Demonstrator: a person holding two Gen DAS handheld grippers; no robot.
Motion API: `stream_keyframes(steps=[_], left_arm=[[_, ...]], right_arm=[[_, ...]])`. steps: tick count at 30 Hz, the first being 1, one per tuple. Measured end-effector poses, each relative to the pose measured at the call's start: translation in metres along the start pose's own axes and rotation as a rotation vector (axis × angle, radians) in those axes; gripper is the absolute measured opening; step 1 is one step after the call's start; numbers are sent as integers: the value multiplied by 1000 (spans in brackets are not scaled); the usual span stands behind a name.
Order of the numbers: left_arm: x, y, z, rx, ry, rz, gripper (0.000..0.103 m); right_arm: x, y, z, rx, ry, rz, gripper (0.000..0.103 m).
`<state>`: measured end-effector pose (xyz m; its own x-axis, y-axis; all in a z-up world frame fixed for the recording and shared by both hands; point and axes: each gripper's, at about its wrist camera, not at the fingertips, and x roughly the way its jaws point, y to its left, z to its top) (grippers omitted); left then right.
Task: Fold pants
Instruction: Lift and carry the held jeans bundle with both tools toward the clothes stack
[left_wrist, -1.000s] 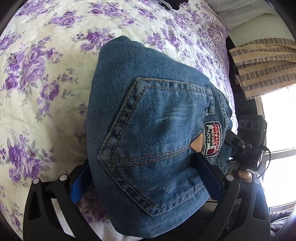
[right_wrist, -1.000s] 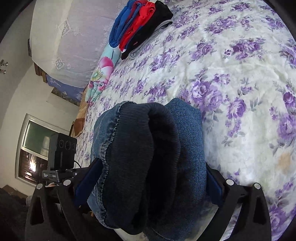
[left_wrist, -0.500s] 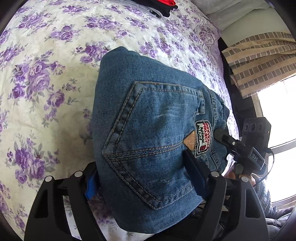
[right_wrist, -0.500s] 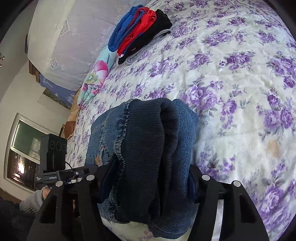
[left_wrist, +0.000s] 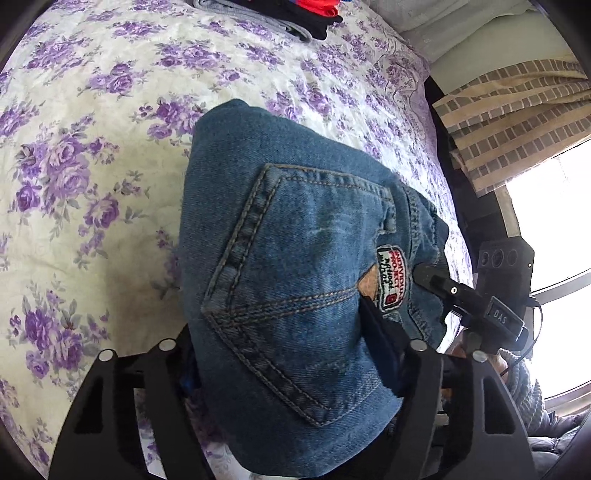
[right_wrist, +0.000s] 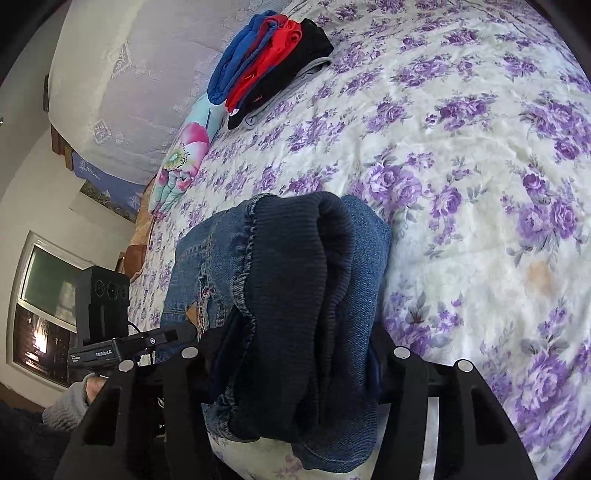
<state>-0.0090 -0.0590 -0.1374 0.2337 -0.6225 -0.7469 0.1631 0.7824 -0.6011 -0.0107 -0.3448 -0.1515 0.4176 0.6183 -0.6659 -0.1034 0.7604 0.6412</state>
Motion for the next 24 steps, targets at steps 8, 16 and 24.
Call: stream_keyframes(steps=[8,16,24], left_arm=[[-51,-37,31,70,-109,-33,59],[-114,-82,117,183,-258,-20,59],[-113,-76,197,145,-348,58,59]], right_arm=[[-46,58,39,-137,-96,-11,51],[-85,127,130,-269,-271,-5,51],[-49,137,223,-297,-301,21,51]])
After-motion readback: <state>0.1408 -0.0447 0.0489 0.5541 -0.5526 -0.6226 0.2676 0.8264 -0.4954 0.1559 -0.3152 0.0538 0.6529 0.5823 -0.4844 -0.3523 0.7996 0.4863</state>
